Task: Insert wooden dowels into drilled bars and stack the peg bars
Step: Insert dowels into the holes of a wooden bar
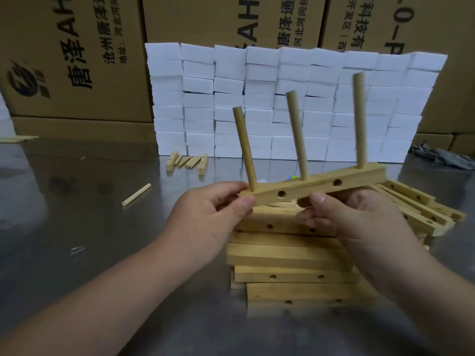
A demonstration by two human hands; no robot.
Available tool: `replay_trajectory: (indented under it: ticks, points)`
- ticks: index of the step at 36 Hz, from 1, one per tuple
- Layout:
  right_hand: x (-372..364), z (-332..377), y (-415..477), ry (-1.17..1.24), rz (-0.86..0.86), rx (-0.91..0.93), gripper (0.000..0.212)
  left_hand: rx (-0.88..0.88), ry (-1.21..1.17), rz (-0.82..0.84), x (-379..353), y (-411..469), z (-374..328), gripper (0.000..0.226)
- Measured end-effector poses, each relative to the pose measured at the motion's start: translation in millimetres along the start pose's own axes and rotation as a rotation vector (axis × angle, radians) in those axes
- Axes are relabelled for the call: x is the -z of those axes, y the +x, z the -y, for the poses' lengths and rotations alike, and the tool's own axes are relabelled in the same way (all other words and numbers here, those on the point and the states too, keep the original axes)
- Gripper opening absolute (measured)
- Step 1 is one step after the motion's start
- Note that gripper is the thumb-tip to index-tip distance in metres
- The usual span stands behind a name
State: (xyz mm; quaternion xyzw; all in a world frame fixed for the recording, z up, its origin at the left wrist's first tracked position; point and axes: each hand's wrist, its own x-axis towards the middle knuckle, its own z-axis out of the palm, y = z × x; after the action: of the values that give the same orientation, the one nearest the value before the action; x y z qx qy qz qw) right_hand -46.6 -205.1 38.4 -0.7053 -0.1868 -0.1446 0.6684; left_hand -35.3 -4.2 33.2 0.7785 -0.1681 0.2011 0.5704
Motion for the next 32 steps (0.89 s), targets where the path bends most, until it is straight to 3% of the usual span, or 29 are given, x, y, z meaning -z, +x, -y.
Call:
replay_trajectory:
  ticks: [2,4,10,24,32]
  points:
    - [6.5,0.0,4.8,0.001,-0.037,-0.051,0.029,0.014,-0.004,-0.055,4.1,6.2,4.9,0.022]
    - [14.7,-1.0,12.3,-0.032,-0.128,-0.065,0.009,0.044,0.003,-0.106,10.8,13.3,9.9,0.023]
    - [43.1,-3.7,23.3,-0.207,-0.392,0.035,0.017,0.126,0.074,-0.236,26.9,38.2,27.6,0.012]
    - [47.1,-42.4,17.1,-0.205,-0.414,-0.140,0.032,0.437,0.388,-0.250,24.2,111.8,116.5,0.030]
    - [41.8,-41.7,14.3,-0.301,-0.362,-0.236,0.030,0.404,0.618,-0.125,13.5,169.8,139.4,0.036]
